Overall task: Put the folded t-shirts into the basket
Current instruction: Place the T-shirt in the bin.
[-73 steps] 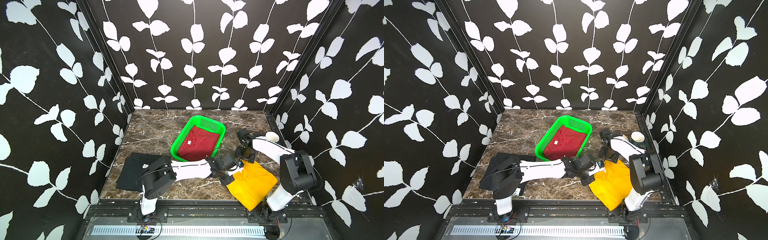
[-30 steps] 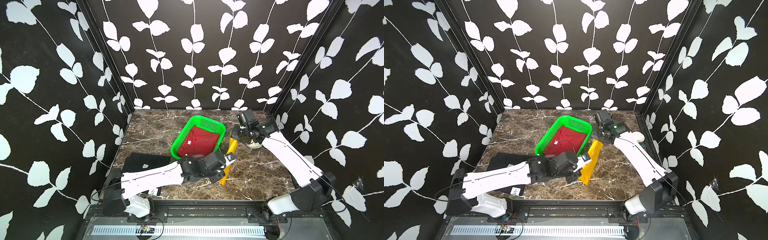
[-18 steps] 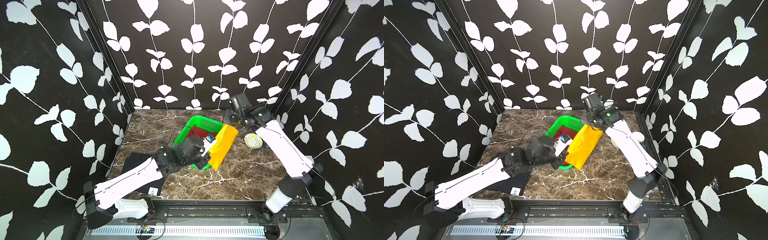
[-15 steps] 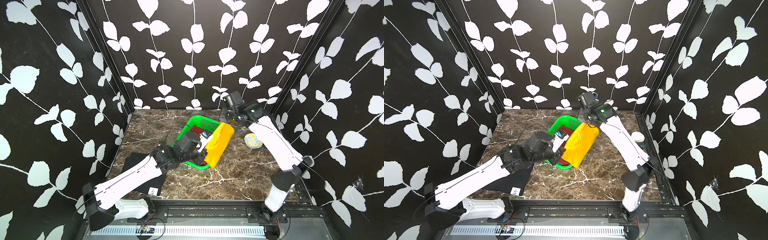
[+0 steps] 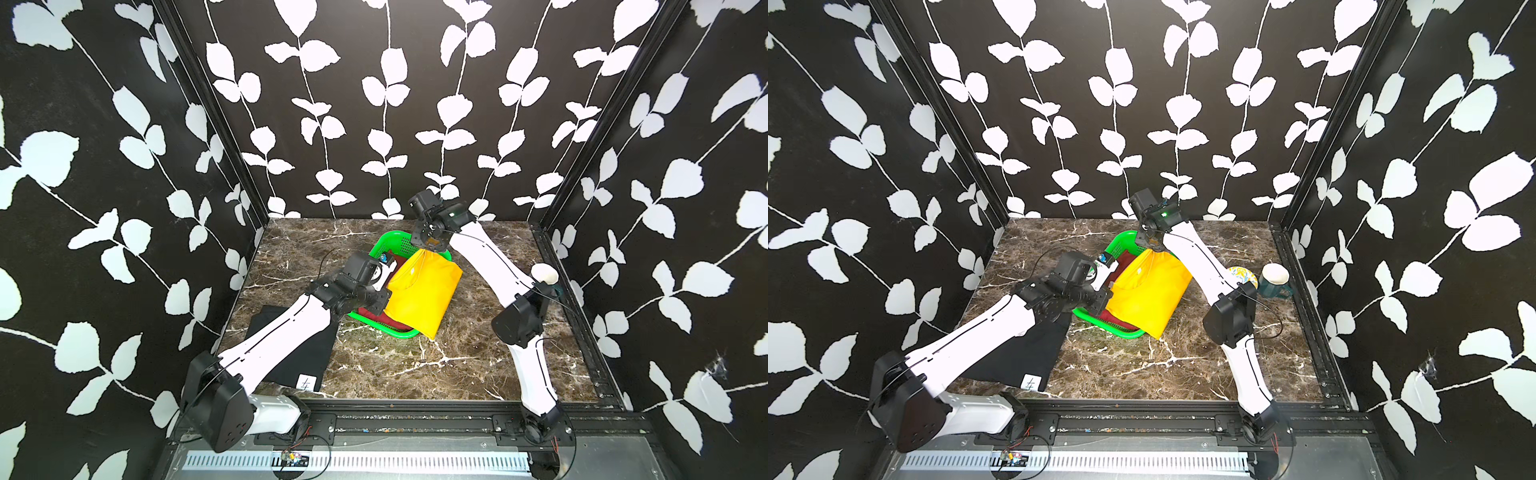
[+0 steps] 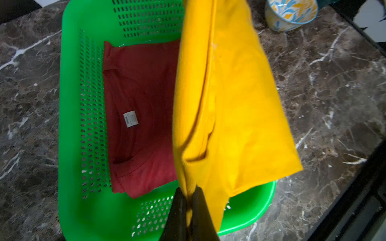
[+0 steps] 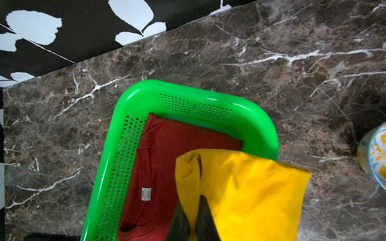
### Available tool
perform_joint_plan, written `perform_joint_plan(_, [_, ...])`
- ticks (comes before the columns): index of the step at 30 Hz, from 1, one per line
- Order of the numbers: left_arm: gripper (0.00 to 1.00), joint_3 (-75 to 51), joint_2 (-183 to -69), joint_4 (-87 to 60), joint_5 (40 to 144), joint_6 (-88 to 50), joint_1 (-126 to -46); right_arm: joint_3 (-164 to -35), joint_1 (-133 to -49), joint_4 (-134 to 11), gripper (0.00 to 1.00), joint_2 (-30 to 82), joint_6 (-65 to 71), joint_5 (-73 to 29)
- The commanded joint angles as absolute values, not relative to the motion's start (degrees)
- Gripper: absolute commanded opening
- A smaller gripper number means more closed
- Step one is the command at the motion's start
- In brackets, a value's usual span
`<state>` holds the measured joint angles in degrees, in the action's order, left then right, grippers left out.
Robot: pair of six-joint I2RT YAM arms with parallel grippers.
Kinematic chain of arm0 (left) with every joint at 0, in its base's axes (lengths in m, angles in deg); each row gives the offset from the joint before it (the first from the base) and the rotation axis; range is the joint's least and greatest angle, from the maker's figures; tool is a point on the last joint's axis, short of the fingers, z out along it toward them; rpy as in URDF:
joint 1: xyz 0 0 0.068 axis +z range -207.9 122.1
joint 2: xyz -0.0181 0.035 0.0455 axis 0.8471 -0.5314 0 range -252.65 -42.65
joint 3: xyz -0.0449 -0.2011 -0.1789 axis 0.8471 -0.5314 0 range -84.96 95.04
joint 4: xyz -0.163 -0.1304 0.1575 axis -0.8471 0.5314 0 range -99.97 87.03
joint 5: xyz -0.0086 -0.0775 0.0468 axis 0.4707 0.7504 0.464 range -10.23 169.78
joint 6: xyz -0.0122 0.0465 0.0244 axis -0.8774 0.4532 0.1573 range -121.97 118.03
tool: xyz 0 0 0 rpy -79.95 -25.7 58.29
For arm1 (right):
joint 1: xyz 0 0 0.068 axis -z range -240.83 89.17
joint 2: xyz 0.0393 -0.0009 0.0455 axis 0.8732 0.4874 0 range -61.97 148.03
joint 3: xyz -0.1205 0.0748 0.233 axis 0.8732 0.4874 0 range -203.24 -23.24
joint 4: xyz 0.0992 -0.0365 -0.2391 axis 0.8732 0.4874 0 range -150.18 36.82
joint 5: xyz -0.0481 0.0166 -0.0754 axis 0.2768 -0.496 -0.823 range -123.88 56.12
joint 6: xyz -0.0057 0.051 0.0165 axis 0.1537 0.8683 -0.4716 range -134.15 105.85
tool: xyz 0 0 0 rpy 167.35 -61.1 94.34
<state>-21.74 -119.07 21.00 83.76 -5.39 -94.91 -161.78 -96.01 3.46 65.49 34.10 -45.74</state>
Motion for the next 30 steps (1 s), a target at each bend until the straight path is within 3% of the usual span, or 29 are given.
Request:
perform_joint_plan(1, [0.00, -23.09, -118.82, 23.69, 79.90, -4.78, -93.94, -164.79, -95.37, 0.56, 0.00, 66.95, 35.14, -46.14])
perform_joint_plan(8, [0.00, -26.16, -122.27, 22.05, 68.72, -4.78, -93.74, -165.47, -95.52, -4.28, 0.00, 72.05, 35.43, -43.83])
perform_joint_plan(17, [0.00, -29.58, -130.18, 16.86, 65.89, -7.29, -93.50, -165.95, -95.46, -9.56, 0.00, 78.90, 36.52, -40.21])
perform_joint_plan(30, [0.00, -33.70, -125.27, 11.98, 60.85, -11.11, -93.50, -168.02, -94.14, -13.13, 0.00, 78.07, 37.47, -37.37])
